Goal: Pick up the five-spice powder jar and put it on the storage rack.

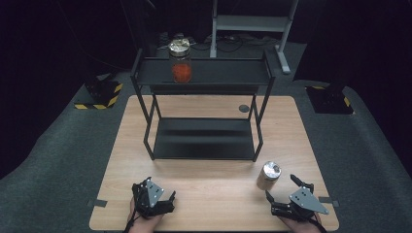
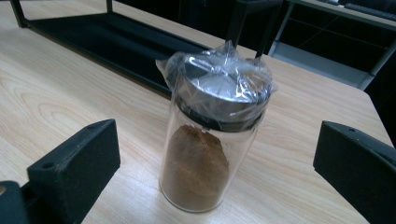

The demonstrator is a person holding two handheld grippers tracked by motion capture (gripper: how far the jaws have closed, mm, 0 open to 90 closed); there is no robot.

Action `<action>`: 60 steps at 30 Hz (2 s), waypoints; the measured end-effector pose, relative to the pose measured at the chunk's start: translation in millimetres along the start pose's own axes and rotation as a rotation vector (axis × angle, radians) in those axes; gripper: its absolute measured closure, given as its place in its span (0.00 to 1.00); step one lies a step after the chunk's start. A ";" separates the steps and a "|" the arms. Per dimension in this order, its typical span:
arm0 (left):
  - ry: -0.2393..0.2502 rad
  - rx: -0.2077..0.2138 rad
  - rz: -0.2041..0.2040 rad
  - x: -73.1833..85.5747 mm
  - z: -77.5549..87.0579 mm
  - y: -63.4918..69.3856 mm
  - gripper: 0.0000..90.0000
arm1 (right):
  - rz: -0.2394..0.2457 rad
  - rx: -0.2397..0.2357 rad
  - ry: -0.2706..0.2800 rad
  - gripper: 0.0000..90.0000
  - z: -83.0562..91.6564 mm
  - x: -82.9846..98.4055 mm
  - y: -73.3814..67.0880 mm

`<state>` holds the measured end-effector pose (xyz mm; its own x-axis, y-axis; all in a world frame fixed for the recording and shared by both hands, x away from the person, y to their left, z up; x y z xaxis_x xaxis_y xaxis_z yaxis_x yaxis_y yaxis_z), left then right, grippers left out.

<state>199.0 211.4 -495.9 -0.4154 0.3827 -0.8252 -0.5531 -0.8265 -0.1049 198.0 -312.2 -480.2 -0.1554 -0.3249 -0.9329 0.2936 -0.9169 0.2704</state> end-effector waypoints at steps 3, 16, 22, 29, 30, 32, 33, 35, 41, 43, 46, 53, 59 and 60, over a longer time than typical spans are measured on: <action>0.000 0.004 0.002 -0.1 -0.1 -0.6 0.01 | -0.014 0.003 0.005 0.00 -0.2 -1.9 -0.3; -0.005 0.011 -0.014 -0.4 -0.2 -0.4 0.01 | -0.070 0.022 0.014 0.00 -14.9 -10.1 -2.4; 0.001 0.015 -0.014 0.4 0.6 -1.0 0.01 | -0.107 0.012 -0.006 0.00 -24.3 -12.0 -3.0; 0.005 0.022 -0.013 1.0 1.2 -1.9 0.01 | -0.155 0.014 -0.011 0.09 -32.9 -11.6 -4.6; 0.007 0.022 -0.012 1.2 1.4 -2.1 0.01 | -0.161 0.011 -0.013 0.12 -33.9 -11.8 -4.4; 0.008 0.022 -0.011 1.4 1.5 -2.2 0.01 | -0.164 0.009 -0.012 0.16 -36.2 -12.0 -4.5; 0.009 0.022 -0.009 1.5 1.6 -2.4 0.01 | -0.164 0.009 -0.012 0.16 -36.2 -12.0 -4.5; 0.011 0.022 -0.005 1.7 1.7 -2.8 0.01 | -0.169 -0.001 -0.010 0.22 -38.8 -10.9 -4.0; 0.011 0.021 -0.010 1.8 1.6 -2.1 0.01 | -0.195 -0.005 -0.002 0.35 -40.3 -6.0 -2.7; 0.011 0.021 -0.011 1.8 1.6 -2.0 0.01 | -0.193 -0.010 0.003 0.37 -40.8 -3.9 -2.4; 0.013 0.019 -0.010 2.1 1.7 -1.9 0.01 | -0.193 -0.008 0.019 0.37 -40.7 -0.2 -3.2; 0.014 0.017 -0.010 2.2 1.8 -1.5 0.01 | -0.199 -0.002 0.049 0.38 -40.6 6.8 -5.3; 0.014 0.019 -0.014 2.3 1.8 -1.5 0.01 | -0.196 -0.002 0.047 0.38 -41.0 5.9 -4.5; 0.014 0.020 -0.014 2.3 1.8 -1.6 0.01 | -0.200 -0.002 0.045 0.38 -41.3 5.4 -3.5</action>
<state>197.6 214.4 -496.6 -0.3975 0.3879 -0.8316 -0.5731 -0.8127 -0.1052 235.1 -301.2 -496.0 -0.1687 -0.1260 -0.9776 0.2632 -0.9615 0.0785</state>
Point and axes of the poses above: each handheld gripper's, and its own axes: z roughly backward along the jaws, x roughly out of its underside, y roughly to its right, the point moved 4 cm from there along -z, roughly forward along the jaws, and after that the axes turned 13 degrees about x, right-handed, at the moved point
